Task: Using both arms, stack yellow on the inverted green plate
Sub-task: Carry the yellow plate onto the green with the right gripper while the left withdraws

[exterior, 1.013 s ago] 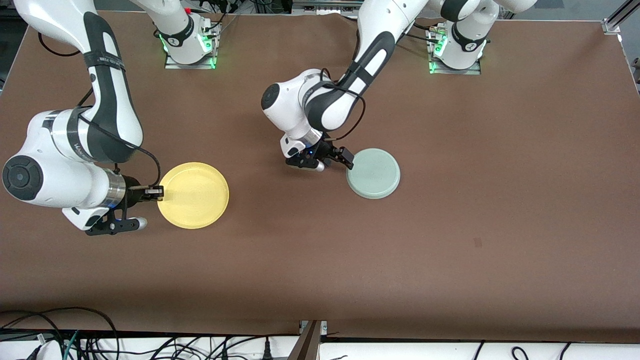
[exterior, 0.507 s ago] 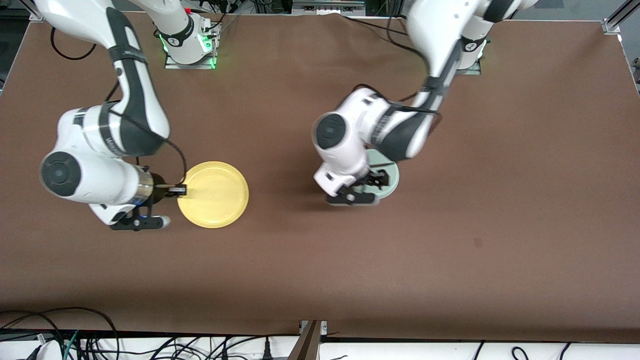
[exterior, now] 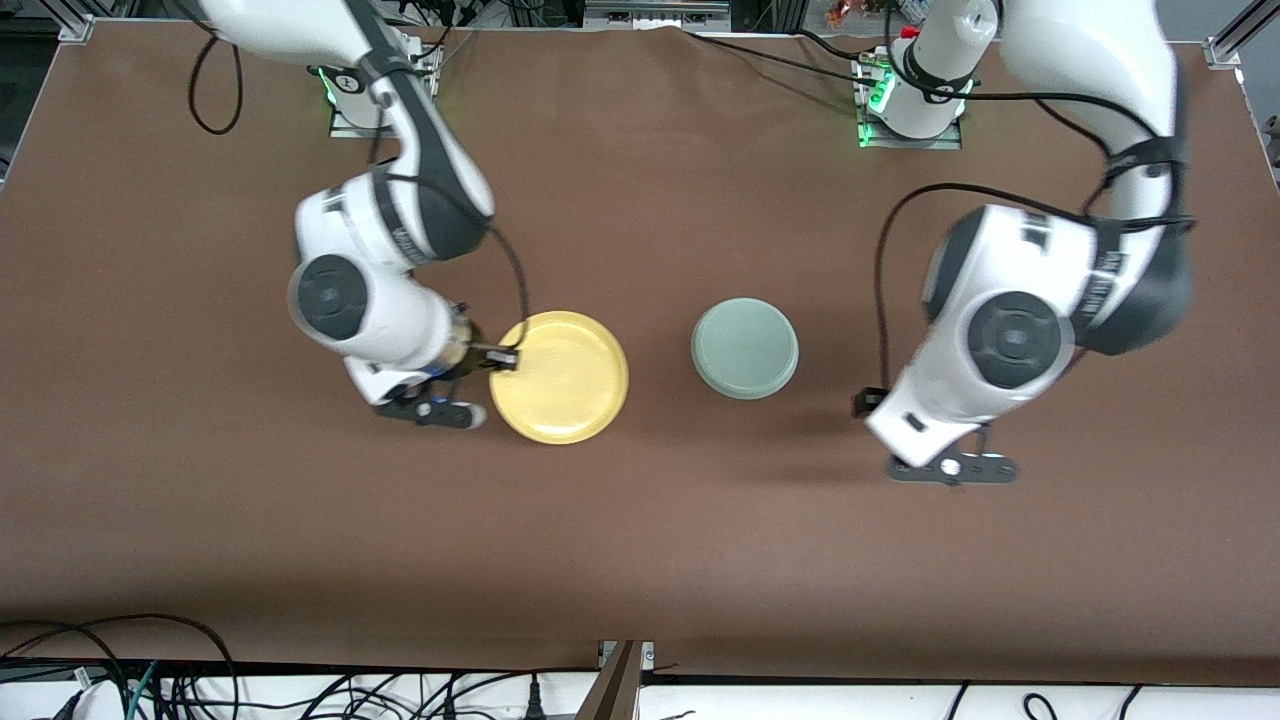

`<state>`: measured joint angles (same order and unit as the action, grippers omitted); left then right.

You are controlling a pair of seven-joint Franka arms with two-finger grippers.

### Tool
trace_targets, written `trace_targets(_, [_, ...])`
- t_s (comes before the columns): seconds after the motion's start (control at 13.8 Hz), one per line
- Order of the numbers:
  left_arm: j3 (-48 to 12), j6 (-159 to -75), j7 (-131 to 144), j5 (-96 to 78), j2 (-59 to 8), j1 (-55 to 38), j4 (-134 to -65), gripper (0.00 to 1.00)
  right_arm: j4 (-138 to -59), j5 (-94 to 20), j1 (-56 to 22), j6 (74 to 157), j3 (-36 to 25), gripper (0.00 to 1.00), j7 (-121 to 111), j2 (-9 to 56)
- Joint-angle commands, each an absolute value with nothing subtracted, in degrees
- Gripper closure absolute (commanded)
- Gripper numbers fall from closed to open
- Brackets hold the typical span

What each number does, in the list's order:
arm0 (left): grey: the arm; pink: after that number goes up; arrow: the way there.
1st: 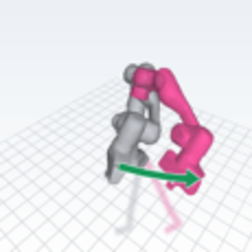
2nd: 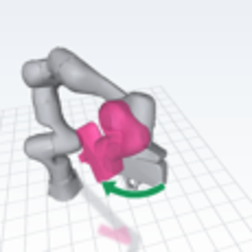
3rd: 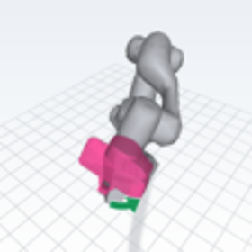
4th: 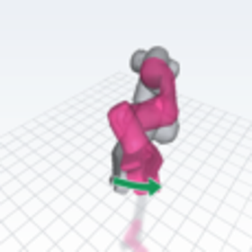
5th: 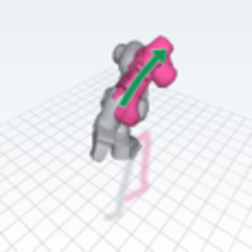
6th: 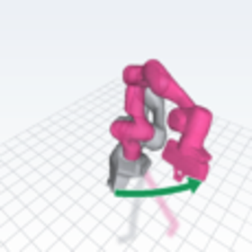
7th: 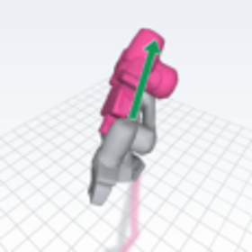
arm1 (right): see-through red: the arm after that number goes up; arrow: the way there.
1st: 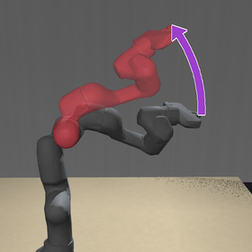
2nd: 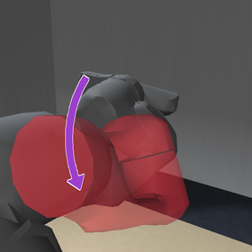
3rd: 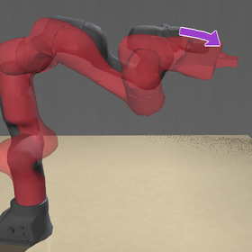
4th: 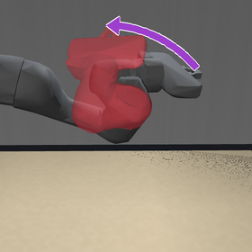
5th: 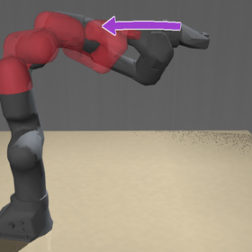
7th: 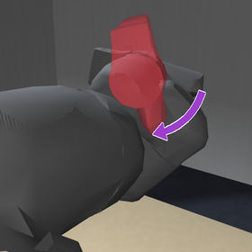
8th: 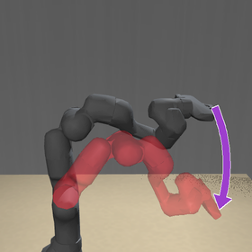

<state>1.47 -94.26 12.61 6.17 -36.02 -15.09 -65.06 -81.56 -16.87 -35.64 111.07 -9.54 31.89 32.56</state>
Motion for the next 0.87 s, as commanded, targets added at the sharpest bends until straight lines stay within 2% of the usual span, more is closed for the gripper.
trace_targets(0.0, [0.88,-94.13,7.04,4.83,-31.82,-10.38,-68.38,0.0,-85.06,-20.29,-41.46,117.66,-10.2,1.0,38.65,32.52])
trace_targets(0.22, [0.62,-93.69,6.86,4.48,-28.84,-5.64,-69.17,0.0,-90.07,-24.69,-48.05,128.2,-10.2,1.0,42.26,33.04])
trace_targets(0.51, [0.79,-93.52,5.89,4.66,-25.84,-1.5,-69.34,0.0,-90.53,-25.49,-54.74,140.77,-10.11,1.0,50.26,38.13])
trace_targets(0.65, [0.88,-93.25,4.49,4.48,-24.53,-0.97,-69.61,0.0,-90.53,-25.49,-56.59,143.34,-10.11,1.0,51.85,39.46])
trace_targets(0.8, [0.61,-91.15,4.48,1.95,-20.15,0.7,-73.19,0.0,-90.61,-25.49,-58.0,144.31,-10.11,1.0,53.35,39.9])
